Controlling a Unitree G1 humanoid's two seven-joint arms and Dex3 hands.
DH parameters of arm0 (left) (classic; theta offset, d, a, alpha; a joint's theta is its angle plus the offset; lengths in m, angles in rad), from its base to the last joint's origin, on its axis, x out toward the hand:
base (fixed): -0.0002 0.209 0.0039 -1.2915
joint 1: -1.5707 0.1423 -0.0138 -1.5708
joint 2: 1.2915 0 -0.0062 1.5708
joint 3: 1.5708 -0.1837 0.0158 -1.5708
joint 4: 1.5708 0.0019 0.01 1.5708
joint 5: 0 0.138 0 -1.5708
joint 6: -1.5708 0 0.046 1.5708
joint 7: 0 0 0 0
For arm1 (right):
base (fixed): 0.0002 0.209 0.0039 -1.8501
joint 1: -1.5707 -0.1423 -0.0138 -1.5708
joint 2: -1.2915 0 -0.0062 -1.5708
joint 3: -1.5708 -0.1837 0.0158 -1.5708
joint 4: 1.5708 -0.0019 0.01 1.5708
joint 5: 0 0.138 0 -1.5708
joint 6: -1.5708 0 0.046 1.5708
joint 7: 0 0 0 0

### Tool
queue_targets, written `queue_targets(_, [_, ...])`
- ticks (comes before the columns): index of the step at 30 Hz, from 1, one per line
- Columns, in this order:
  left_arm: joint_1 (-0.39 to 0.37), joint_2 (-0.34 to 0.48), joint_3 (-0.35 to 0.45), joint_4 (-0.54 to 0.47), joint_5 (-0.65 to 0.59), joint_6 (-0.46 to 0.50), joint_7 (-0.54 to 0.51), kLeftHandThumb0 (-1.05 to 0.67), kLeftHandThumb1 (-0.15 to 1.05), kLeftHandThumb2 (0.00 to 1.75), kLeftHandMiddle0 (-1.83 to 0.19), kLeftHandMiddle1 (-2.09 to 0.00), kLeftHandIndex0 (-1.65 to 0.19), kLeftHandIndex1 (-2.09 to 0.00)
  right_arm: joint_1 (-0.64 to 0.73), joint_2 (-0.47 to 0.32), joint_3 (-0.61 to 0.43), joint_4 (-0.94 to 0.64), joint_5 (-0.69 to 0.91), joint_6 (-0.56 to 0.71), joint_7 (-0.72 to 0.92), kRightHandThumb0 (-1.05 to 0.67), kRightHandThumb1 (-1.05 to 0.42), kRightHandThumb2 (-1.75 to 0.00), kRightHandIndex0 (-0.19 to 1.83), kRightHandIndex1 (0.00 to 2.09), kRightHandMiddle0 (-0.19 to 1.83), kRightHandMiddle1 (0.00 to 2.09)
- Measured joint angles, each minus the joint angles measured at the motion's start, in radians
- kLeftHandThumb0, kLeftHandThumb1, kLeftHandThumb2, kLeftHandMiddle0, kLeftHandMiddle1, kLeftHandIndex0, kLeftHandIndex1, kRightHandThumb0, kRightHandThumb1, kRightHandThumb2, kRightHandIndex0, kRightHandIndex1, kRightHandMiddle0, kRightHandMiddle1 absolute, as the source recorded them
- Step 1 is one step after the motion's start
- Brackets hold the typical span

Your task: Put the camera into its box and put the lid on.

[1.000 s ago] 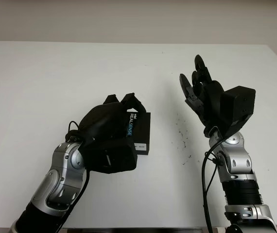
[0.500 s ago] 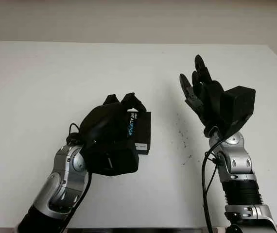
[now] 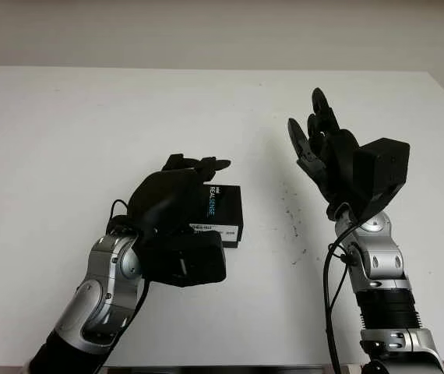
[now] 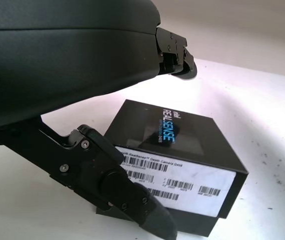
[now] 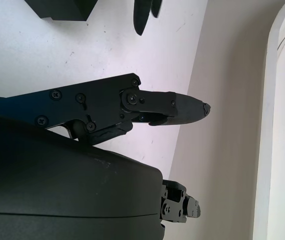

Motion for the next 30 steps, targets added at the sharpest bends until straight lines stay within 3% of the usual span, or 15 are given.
queue_targets(11, [0.0,0.005,0.0,-0.012,0.007,0.008,-0.069,-0.81,1.05,0.2,0.19,0.0,0.18,-0.01,0.0,0.0,-0.001,0.0,0.007,-0.001,0.003,-0.55,-1.05,-0.4,-0.16,0.05,-0.1,0.05])
queue_targets(21, [0.029,0.035,0.003,-0.071,0.0,-0.004,-0.13,-0.92,1.05,0.59,0.19,0.0,0.19,0.0,0.0,0.0,-0.001,0.0,0.002,-0.004,0.001,-0.55,-1.05,-0.4,-0.16,0.05,-0.1,0.05])
queue_targets(30, [0.061,0.051,0.024,-0.141,-0.028,-0.001,-0.179,-0.91,1.05,0.6,0.19,0.0,0.19,0.0,0.0,0.0,-0.001,0.0,0.001,-0.004,-0.001,-0.56,-1.05,-0.39,-0.15,0.06,-0.09,0.06])
